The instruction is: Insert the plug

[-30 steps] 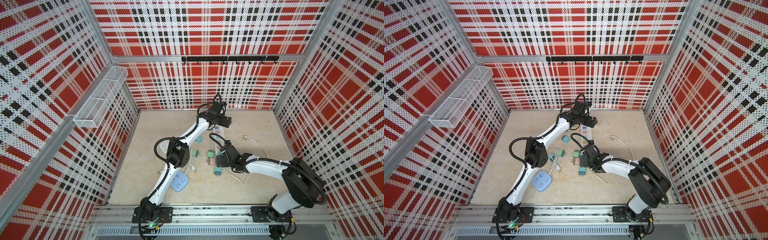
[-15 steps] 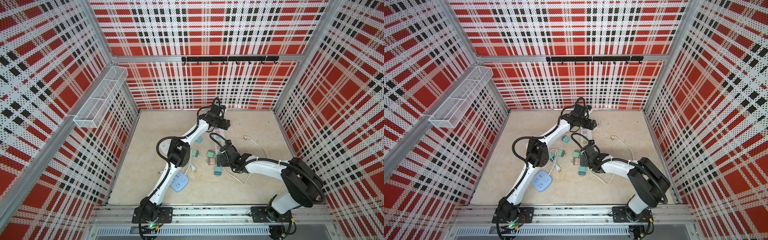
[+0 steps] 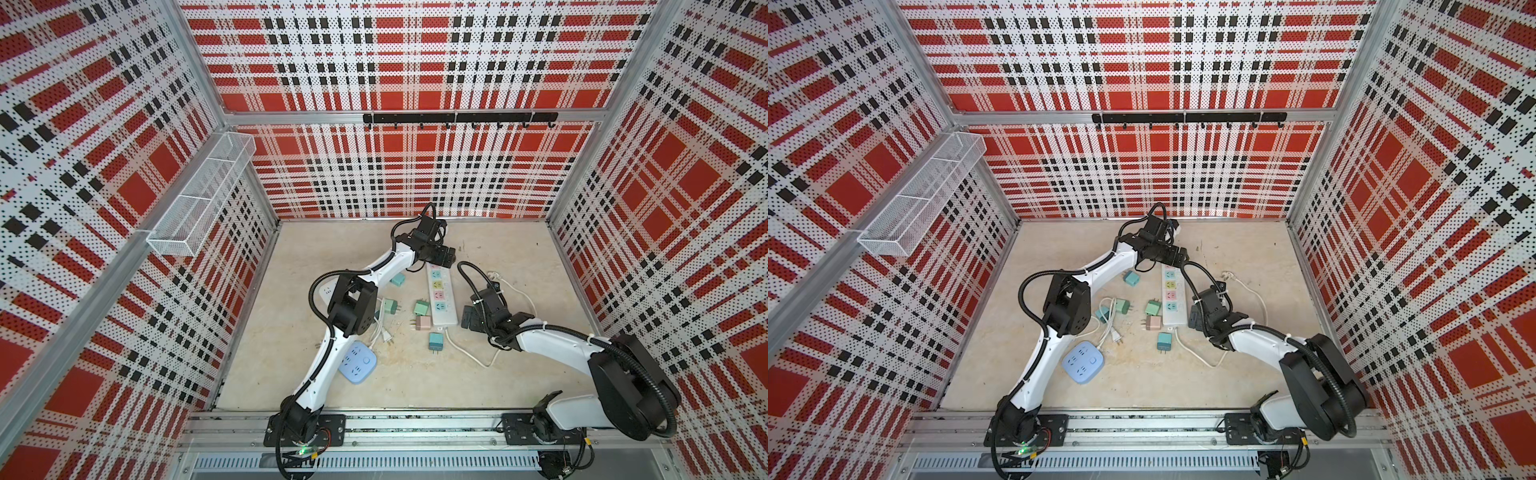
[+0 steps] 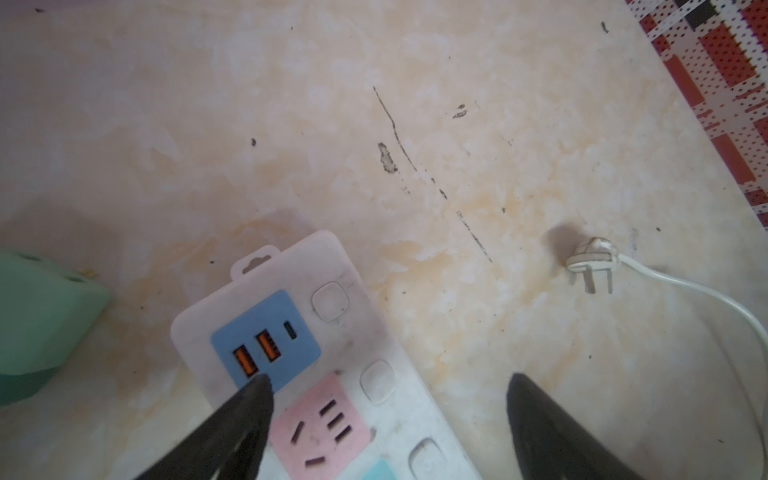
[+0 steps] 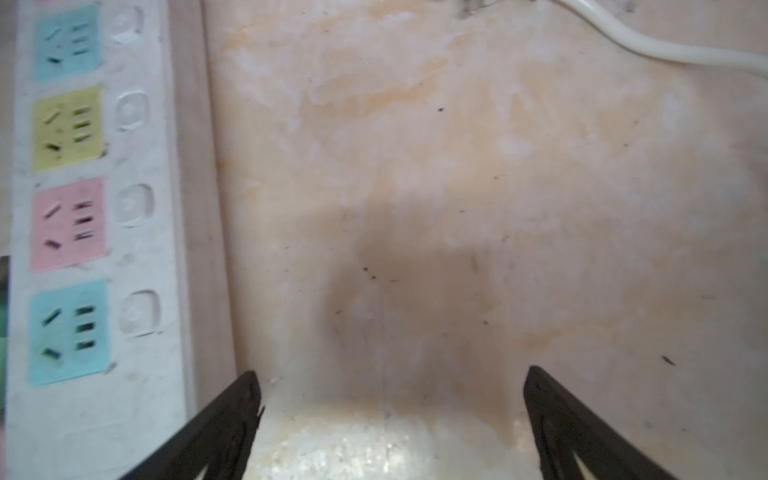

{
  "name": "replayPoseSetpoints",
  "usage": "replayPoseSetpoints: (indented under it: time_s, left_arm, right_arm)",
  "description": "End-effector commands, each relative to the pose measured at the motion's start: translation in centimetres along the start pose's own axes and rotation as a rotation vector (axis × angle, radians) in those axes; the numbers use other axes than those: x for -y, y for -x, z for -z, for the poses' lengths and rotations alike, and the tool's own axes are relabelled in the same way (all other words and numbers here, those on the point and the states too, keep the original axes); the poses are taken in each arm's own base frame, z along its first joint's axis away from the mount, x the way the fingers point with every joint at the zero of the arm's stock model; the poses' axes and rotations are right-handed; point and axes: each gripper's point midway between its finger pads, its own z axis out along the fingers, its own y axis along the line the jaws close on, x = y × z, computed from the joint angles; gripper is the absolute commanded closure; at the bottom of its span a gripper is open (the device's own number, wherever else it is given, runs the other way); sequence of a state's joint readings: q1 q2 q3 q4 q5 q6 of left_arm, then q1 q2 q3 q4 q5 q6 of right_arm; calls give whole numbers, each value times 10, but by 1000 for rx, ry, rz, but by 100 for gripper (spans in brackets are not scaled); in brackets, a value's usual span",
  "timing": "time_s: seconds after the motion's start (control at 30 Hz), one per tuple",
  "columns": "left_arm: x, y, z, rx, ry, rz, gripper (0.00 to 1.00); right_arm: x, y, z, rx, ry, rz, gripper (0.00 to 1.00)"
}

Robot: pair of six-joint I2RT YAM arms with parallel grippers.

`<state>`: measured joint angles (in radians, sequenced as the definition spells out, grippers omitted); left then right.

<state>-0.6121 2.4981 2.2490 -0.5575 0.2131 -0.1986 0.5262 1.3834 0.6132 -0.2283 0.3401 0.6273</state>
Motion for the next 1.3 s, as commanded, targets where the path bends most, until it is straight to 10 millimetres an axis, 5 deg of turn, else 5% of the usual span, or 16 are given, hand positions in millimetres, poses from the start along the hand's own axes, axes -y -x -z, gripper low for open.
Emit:
replayPoseSetpoints:
  time_s: [0.0,0.17,0.4,0.73,0.93,1.13,1.27]
  left_arm:
    - [8,31,23,85,9,-8,10]
    - [-17,42,19,107,8,59,10]
    - [-27,43,4,104,-44,75,8]
    - [-36,44,-1,100,-66,139,8]
    - [-38,46,-1,101,-105,195,9]
    - [-38,44,4,85,-112,219,11]
    - [-37,47,24,89,-75,213,12]
  right_arm:
    - [-21,11,11,16,106,0,0]
    - [-57,10,23,25,184,86,0]
    - [-96,3,11,-23,221,164,0]
    - [-121,-8,-6,-77,209,242,0]
    - [-119,-13,-17,-100,154,260,0]
    - [-93,-10,-16,-70,42,261,0]
    - [-69,-9,-11,-44,5,223,0]
